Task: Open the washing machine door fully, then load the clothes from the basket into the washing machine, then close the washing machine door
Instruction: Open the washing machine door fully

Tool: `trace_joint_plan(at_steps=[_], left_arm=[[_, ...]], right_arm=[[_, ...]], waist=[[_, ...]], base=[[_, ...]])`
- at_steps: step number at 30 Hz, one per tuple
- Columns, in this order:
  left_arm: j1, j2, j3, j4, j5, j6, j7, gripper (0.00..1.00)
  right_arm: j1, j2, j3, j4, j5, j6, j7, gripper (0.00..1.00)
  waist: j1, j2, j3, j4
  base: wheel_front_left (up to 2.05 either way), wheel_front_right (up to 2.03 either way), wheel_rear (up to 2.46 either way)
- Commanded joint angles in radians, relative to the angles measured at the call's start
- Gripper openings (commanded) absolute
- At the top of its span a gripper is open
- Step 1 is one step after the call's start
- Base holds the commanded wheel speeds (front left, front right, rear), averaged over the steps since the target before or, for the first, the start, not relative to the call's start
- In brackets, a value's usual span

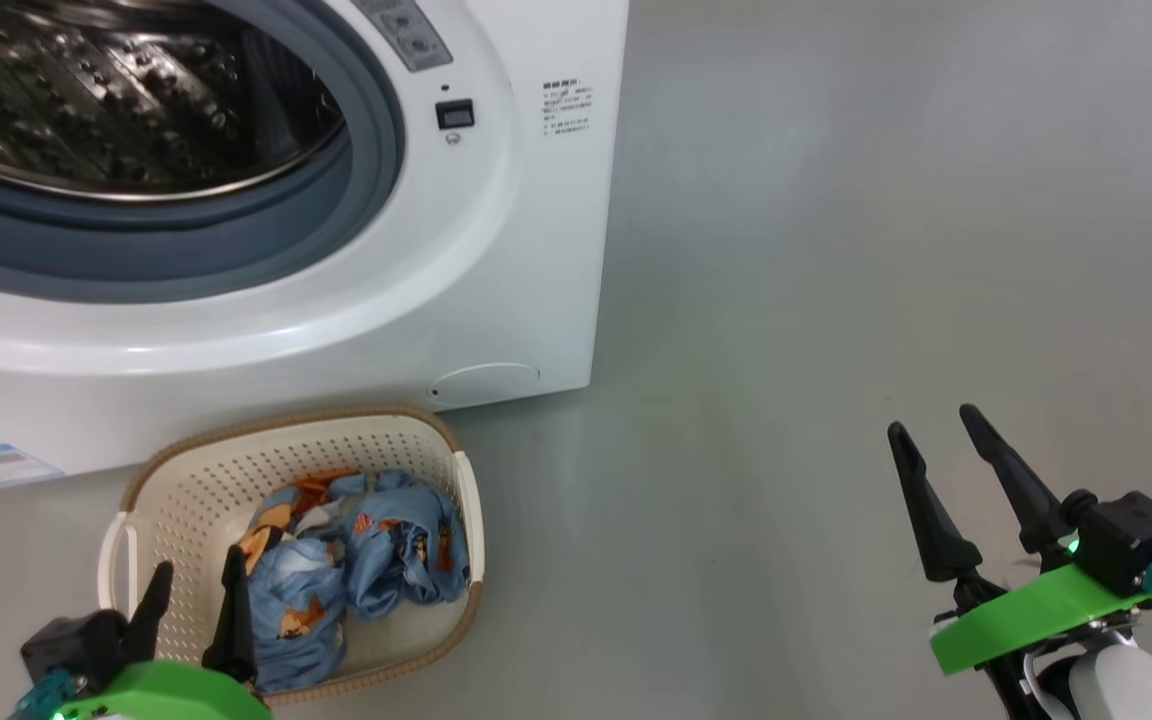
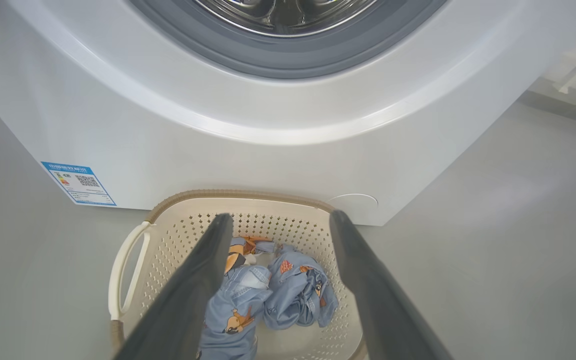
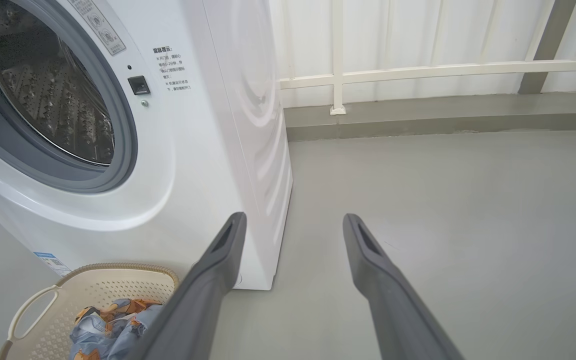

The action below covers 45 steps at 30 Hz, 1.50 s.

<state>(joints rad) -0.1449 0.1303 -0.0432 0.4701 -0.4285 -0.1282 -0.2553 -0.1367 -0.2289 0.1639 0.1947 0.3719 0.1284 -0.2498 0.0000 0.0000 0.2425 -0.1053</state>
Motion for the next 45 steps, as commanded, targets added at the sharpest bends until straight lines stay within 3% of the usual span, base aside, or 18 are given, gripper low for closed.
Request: trace_joint_plan(at_steps=[1, 27, 45], left_arm=[[-0.049, 0.019, 0.017, 0.013, -0.012, -0.002, -0.006, 1.0], [-0.342, 0.076, -0.131, 0.42, -0.129, -0.003, -0.006, 1.0], [-0.572, 0.127, -0.287, 0.682, -0.251, -0.003, 0.016, 1.0]], right_arm=[[-0.027, -0.009, 0.019, -0.03, -0.006, 0.002, -0.012, 1.0], [-0.153, 0.011, 0.06, -0.052, -0.014, 0.002, -0.012, 1.0], [-0.243, 0.021, 0.075, -0.072, -0.018, 0.002, -0.012, 1.0]], waist=[[0.0, 0.0, 0.026, 0.002], [0.0, 0.0, 0.256, -0.013], [0.0, 0.0, 0.41, -0.047]], base=[[0.0, 0.0, 0.0], [0.0, 0.0, 0.0], [0.0, 0.0, 0.0]])
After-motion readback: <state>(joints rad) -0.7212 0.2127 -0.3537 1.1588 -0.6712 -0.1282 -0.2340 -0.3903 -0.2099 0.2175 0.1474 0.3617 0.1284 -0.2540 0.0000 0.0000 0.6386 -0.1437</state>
